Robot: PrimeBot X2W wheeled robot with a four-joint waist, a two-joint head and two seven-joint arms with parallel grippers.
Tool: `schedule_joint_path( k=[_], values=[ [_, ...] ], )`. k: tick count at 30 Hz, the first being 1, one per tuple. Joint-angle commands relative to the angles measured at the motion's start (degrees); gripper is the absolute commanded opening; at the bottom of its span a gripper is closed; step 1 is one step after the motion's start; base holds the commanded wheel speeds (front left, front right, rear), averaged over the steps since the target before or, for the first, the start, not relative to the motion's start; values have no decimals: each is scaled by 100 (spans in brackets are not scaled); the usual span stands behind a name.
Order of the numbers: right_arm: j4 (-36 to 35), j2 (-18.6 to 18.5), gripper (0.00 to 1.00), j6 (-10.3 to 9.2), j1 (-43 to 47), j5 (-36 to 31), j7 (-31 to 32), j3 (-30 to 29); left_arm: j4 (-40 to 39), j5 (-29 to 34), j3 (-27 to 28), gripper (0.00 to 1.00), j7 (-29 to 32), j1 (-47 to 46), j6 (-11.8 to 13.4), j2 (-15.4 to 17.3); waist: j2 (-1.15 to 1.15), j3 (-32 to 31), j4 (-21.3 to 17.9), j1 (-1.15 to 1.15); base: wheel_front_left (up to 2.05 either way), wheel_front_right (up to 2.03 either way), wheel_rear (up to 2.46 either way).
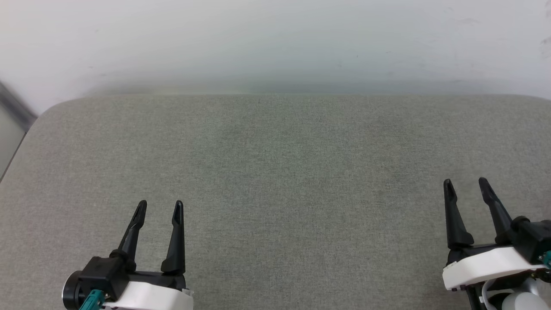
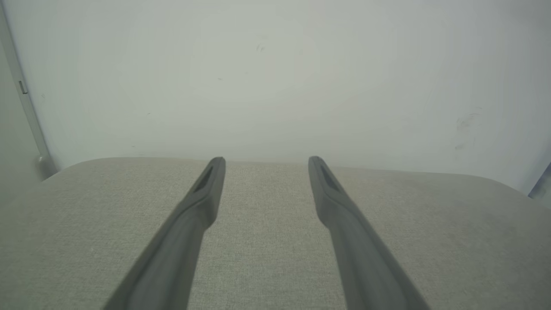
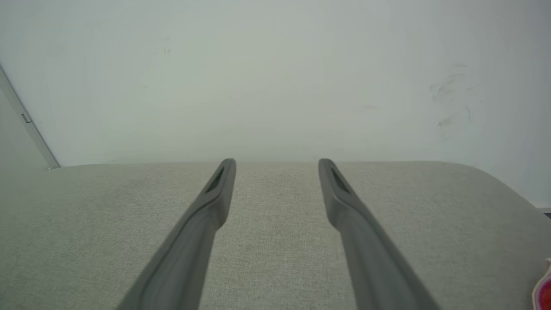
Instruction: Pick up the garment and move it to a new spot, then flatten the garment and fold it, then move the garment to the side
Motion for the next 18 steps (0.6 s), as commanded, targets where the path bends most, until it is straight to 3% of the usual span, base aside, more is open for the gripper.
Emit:
schedule_joint_path(
  k=[1,18],
  values=[
    [31,31,100,-2,26,2,-54,-1,14,-31,0,100,-12,43,-22,-8,0,-6,2,1,0,0,0],
    [283,127,100,-2,-45,-11,-212,90,39,-80,79,100,-12,40,-34,-32,0,-48,-15,1,0,0,0]
  ],
)
